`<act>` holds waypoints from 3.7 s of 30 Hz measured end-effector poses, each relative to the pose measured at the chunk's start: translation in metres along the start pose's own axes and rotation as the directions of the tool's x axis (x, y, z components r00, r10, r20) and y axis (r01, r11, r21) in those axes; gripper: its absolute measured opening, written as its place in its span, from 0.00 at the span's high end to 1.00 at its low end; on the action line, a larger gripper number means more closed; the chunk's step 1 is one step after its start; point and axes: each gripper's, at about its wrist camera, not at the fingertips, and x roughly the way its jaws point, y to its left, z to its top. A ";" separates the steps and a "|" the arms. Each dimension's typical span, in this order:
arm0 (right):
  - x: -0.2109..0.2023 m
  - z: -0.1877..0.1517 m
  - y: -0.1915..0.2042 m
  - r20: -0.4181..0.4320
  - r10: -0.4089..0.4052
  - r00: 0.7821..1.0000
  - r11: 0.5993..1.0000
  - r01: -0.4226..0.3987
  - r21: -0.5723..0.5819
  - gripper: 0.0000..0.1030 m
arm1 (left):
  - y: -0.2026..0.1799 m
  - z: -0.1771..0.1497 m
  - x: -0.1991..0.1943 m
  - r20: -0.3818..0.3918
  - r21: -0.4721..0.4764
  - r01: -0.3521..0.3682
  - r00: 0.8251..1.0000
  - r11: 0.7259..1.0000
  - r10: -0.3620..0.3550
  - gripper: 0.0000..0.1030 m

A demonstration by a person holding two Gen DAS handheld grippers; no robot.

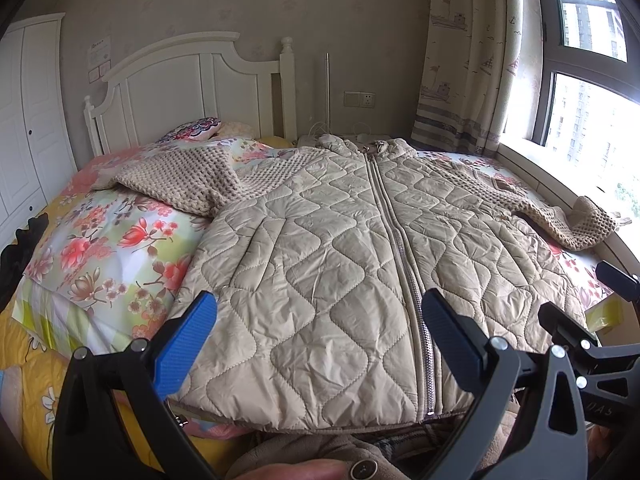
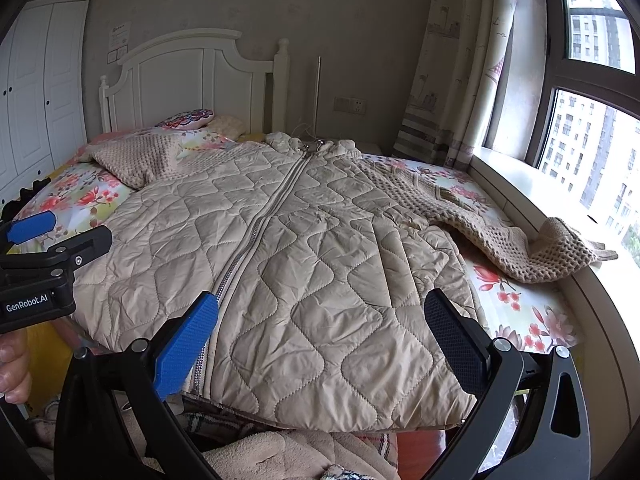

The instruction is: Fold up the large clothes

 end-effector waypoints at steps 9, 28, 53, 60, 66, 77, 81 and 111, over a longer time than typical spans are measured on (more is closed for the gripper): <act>0.003 -0.001 -0.001 -0.012 0.006 1.000 1.000 -0.006 0.010 0.04 | 0.000 -0.009 0.002 -0.010 -0.003 0.001 1.000 1.000 -0.001 0.02; 0.027 -0.004 -0.017 -0.082 0.027 0.996 0.997 -0.021 0.075 0.04 | 0.006 -0.014 0.031 -0.092 -0.014 0.011 0.996 1.000 -0.013 0.02; 0.104 -0.020 -0.292 -0.250 -0.240 0.938 0.684 0.346 0.642 0.04 | 0.025 0.074 0.240 -0.292 0.131 -0.034 0.954 0.991 0.072 0.02; 0.156 -0.010 -0.350 -0.304 -0.310 0.901 0.609 0.433 0.664 0.33 | 0.051 0.054 0.269 -0.299 -0.006 0.039 0.953 0.999 -0.039 0.02; 0.163 0.028 -0.333 -0.208 -0.447 0.870 0.656 0.477 0.585 0.83 | 0.048 0.054 0.274 -0.302 0.001 0.035 0.953 0.999 -0.033 0.02; 0.223 0.176 -0.038 0.025 -0.076 0.997 0.982 0.079 -0.170 0.60 | 0.052 0.055 0.273 -0.299 -0.018 0.051 0.953 0.999 -0.054 0.02; 0.227 0.138 0.024 -0.074 0.036 0.997 0.946 -0.058 -0.320 0.17 | 0.055 0.054 0.271 -0.295 -0.029 0.067 0.953 0.997 -0.073 0.02; 0.221 0.041 -0.173 -0.251 -0.105 0.962 0.944 0.175 0.278 0.34 | -0.026 0.150 0.373 -0.280 -0.098 0.050 0.957 0.994 -0.076 0.83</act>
